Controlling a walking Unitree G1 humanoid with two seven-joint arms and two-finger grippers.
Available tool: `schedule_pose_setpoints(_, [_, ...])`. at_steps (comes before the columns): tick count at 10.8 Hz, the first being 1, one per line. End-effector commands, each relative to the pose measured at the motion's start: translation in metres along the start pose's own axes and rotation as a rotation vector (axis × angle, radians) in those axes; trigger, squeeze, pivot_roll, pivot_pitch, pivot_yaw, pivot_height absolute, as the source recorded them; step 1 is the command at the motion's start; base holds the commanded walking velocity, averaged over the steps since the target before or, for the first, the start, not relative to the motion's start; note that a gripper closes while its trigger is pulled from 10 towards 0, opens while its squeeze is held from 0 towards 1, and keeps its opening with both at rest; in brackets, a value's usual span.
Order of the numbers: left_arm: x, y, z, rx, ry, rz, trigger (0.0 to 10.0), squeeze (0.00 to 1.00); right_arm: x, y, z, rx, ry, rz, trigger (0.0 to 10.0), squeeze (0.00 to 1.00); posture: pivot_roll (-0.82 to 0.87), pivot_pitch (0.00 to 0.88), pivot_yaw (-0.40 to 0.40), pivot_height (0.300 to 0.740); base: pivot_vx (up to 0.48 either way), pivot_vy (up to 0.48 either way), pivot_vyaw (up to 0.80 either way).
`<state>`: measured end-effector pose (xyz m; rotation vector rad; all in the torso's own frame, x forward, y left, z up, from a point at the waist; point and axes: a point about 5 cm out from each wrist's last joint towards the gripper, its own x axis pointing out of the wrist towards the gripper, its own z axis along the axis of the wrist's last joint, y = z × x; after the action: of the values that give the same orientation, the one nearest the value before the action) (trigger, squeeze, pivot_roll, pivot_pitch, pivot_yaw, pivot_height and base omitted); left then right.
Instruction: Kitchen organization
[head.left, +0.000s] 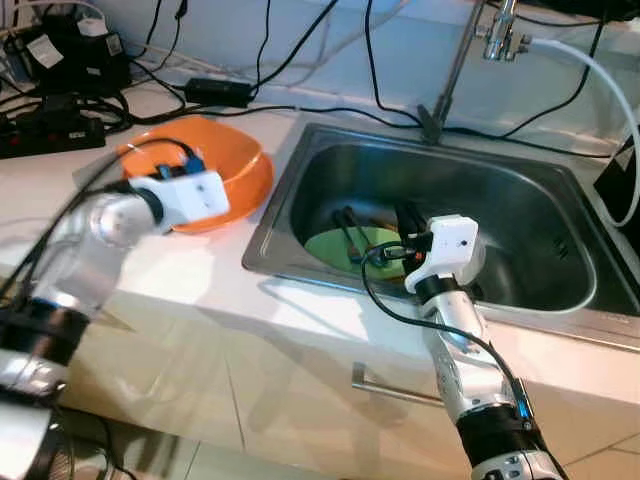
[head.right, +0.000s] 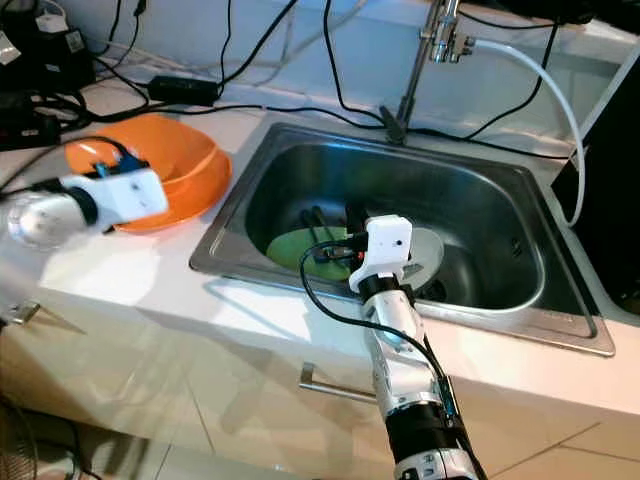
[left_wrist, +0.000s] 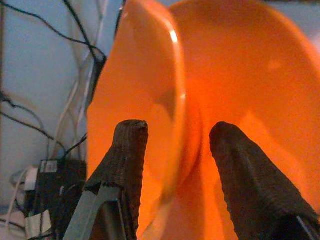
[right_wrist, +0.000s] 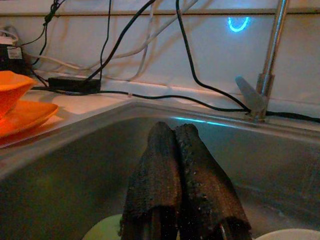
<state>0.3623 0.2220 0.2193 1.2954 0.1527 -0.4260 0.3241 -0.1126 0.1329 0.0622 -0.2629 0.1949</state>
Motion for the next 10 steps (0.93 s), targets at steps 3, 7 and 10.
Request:
schedule_pose_setpoints(3, [0.014, 0.000, 0.010, 0.057, -0.010, -0.029, 0.0, 0.00, 0.004, -0.003, 0.005, -0.013, -0.013, -0.005, 10.0, 0.00, 0.24, 0.027, -0.051, 0.740, 0.000, 0.000, 0.00])
schedule_pose_setpoints(7, [0.017, 0.001, 0.012, 0.066, 0.000, -0.005, 0.0, 0.00, 0.004, -0.003, 0.005, -0.012, -0.009, -0.005, 10.0, 0.00, 0.24, 0.028, -0.054, 0.740, 0.000, 0.000, 0.00])
schedule_pose_setpoints(10, [0.018, 0.000, 0.011, 0.071, 0.009, 0.002, 0.0, 0.00, 0.004, -0.003, 0.004, -0.015, -0.006, -0.002, 10.0, 0.00, 0.24, 0.023, -0.055, 0.740, 0.000, 0.000, 0.00])
